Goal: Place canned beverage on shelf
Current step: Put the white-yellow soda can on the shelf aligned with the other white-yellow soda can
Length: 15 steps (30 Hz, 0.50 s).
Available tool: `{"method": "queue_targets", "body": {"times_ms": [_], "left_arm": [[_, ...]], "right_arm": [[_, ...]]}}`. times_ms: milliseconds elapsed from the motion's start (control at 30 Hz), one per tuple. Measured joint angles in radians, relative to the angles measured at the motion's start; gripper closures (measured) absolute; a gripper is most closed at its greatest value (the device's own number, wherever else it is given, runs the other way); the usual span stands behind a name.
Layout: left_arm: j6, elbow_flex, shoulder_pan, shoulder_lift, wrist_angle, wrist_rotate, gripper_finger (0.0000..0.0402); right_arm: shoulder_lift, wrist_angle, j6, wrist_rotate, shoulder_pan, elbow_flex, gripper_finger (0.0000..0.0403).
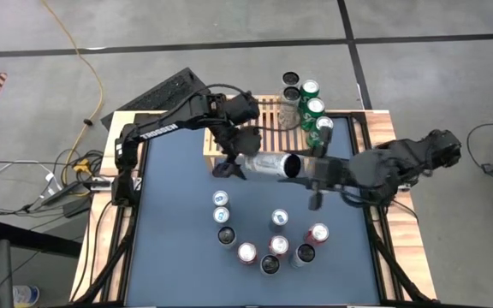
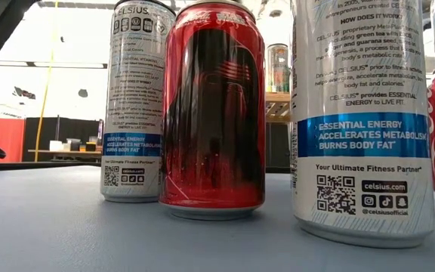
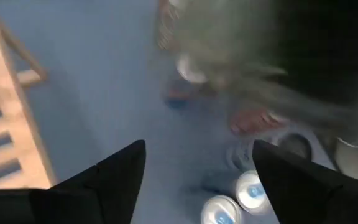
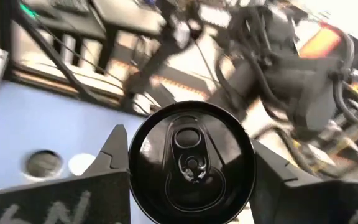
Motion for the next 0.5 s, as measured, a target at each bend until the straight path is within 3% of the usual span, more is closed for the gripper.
{"method": "queue_targets", "body": {"times_ms": [167,500], "left_arm": [[0.002,0.009,-0.015,-0.010,-0.018,-0.003,0.0088],[-0.027,0.009,0.045,-0.038,-0.098,-0.278,0.0073]], "right_arm": [[0.007,-0.015,-0.010,-0.010,-0.001,-0.004,0.0236],[-0.001,-0.103,-0.069,-0.015,0.028,-0.004,0.0236]]}}
